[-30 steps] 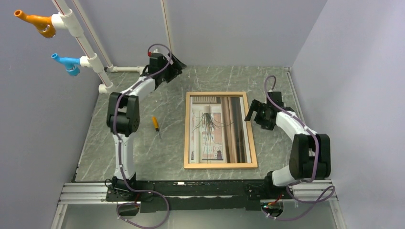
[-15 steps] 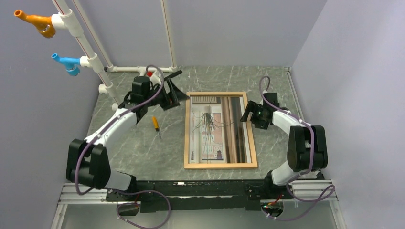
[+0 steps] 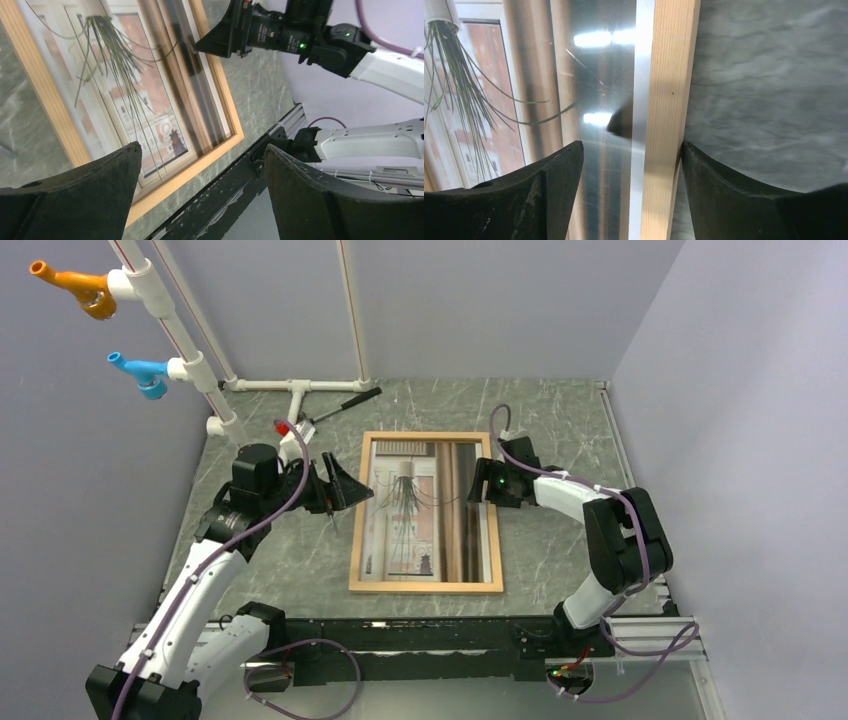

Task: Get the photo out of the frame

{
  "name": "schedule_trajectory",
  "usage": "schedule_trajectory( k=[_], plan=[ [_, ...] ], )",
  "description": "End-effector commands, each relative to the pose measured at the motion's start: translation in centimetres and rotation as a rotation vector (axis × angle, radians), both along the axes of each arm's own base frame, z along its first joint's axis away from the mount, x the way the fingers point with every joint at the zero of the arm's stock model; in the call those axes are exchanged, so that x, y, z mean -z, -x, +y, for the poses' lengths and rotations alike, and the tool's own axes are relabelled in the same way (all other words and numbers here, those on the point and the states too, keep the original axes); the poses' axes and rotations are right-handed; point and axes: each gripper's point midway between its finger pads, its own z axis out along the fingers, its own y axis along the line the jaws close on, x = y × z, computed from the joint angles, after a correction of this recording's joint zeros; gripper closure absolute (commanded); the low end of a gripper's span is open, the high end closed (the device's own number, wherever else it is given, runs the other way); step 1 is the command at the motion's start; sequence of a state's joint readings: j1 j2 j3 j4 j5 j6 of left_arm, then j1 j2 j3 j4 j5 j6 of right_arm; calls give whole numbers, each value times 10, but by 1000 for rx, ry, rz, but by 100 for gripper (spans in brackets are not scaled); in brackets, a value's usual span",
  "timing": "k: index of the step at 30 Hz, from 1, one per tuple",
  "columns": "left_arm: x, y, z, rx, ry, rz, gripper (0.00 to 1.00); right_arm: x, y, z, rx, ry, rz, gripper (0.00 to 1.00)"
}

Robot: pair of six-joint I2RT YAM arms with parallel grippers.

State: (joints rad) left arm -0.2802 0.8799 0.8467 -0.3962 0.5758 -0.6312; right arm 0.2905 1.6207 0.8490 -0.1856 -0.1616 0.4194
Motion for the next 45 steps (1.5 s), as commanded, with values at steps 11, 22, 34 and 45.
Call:
schedule_trajectory(
  k=[11,22,34,45],
  plan=[
    [29,20,13,-10,-71,43,6,6,-21,58,-31,-5,-20,28],
    [43,17,14,-21,-89,78,6,-12,-10,41,8,99,-14,21],
    [55,6,6,-15,-61,116,6,-20,20,19,71,309,-48,30],
    [61,5,4,-7,-53,135,6,-1,18,29,46,353,-42,55]
  ],
)
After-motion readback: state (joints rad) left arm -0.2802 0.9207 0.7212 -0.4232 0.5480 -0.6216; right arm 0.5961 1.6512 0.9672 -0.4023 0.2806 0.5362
